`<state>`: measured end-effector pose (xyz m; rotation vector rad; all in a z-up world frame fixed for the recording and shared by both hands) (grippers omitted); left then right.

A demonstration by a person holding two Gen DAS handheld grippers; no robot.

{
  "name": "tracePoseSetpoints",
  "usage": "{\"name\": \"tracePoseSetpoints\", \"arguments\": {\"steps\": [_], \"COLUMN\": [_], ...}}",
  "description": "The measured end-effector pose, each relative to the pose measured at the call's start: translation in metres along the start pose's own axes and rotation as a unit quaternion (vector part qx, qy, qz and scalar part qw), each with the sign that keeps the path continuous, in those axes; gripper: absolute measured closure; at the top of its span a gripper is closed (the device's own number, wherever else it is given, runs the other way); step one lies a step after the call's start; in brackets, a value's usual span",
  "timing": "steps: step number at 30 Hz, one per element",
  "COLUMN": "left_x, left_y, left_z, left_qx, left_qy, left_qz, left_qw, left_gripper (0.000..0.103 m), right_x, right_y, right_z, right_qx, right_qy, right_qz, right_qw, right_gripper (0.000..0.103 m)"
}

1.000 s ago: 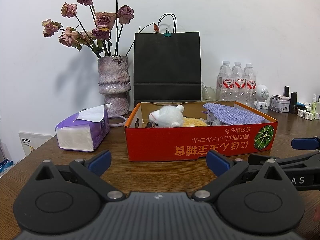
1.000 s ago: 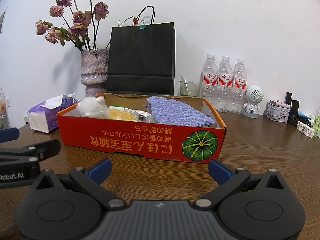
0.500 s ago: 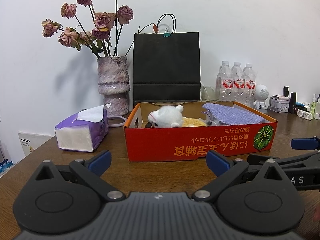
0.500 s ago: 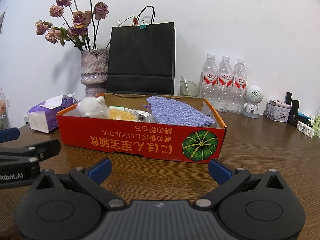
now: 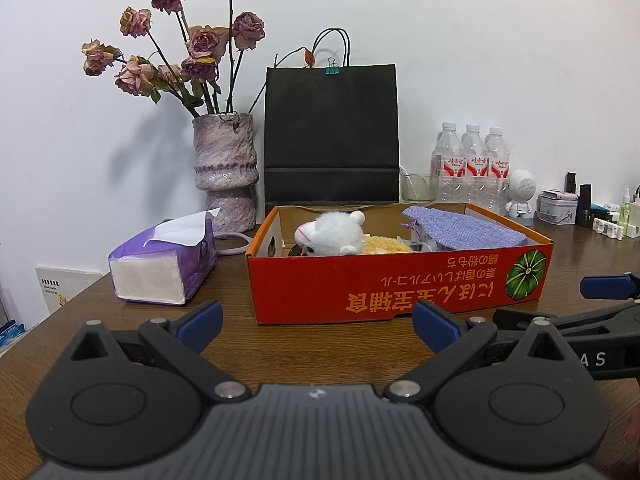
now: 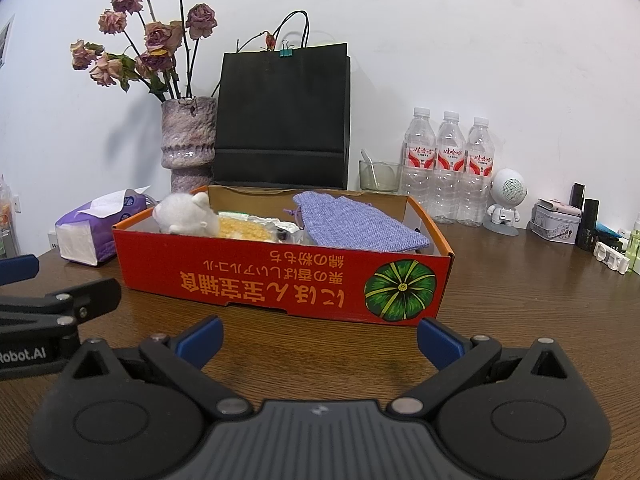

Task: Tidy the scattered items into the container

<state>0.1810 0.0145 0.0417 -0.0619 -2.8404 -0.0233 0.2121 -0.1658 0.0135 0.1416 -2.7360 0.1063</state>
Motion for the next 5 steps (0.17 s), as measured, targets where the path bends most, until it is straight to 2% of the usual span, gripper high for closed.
{"name": "tracePoseSetpoints", "arguments": {"steps": [5], "left_x": [0.0002], "left_y": [0.0005], "left_z": [0.0004], "left_qx": [0.0], "left_qy": [-0.001], "left_qz": [0.002], "left_qw": [1.0], "left_gripper": [0.0], "right_x": [0.0001], "right_y": [0.0002], "right_z": [0.0002], "right_qx": [0.0], "right_qy": [0.0], "right_qz": [0.0], "right_qw": [1.0], "right_gripper": [0.0]}}
Point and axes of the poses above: each gripper's, at about its wrist camera, not at the fingertips, and x roughly against the way its jaws point, y to its left, z to its underside, the point moved 3 cm from there along -x, roughly the way its jaws point, and after that the axes turned 5 degrees about z, right-handed, at the moved point
